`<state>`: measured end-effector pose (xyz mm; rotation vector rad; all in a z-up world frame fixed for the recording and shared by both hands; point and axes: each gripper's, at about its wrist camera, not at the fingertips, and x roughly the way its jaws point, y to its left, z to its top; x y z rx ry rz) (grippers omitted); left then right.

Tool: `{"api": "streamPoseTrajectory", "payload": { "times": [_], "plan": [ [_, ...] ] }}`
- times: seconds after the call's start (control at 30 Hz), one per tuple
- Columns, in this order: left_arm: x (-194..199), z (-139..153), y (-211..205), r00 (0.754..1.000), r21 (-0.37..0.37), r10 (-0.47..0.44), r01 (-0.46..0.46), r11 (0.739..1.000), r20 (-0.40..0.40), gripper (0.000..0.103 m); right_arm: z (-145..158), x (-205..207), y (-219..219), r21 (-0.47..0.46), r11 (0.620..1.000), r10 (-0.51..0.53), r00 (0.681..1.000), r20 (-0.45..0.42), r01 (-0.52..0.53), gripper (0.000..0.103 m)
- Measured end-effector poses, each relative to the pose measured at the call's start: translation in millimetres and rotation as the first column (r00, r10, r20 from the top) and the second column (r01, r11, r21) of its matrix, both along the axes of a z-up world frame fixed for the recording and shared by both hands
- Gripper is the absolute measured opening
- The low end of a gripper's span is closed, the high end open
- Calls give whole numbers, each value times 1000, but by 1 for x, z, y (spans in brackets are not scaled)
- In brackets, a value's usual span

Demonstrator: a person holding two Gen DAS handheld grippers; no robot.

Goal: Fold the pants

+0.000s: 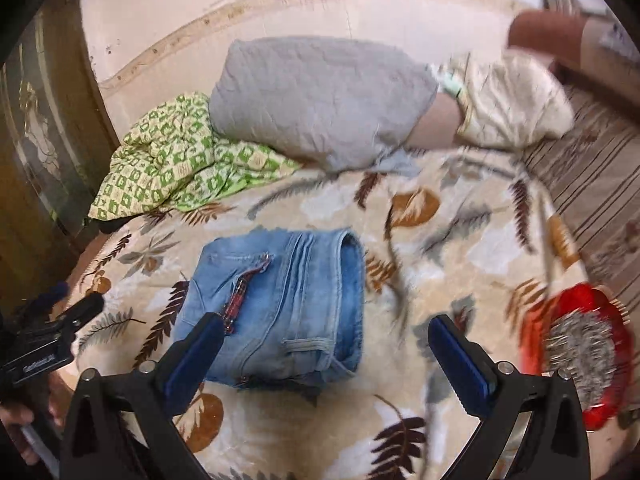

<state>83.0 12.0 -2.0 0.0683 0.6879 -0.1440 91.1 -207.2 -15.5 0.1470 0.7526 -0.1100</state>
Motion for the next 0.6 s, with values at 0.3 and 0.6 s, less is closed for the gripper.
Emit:
{"api": "streamPoseTrajectory", "payload": {
  "times": [0.3,0.6],
  "plan": [
    [-57,12,-4,996,8,42,-42,999,81,103,0,-49,18,-69,996,-56,997,54,60,103],
    [-88,7,-4,995,-31,68,-65,997,72,103,-20,-80,25,-32,995,-96,995,41,97,103]
  ]
}}
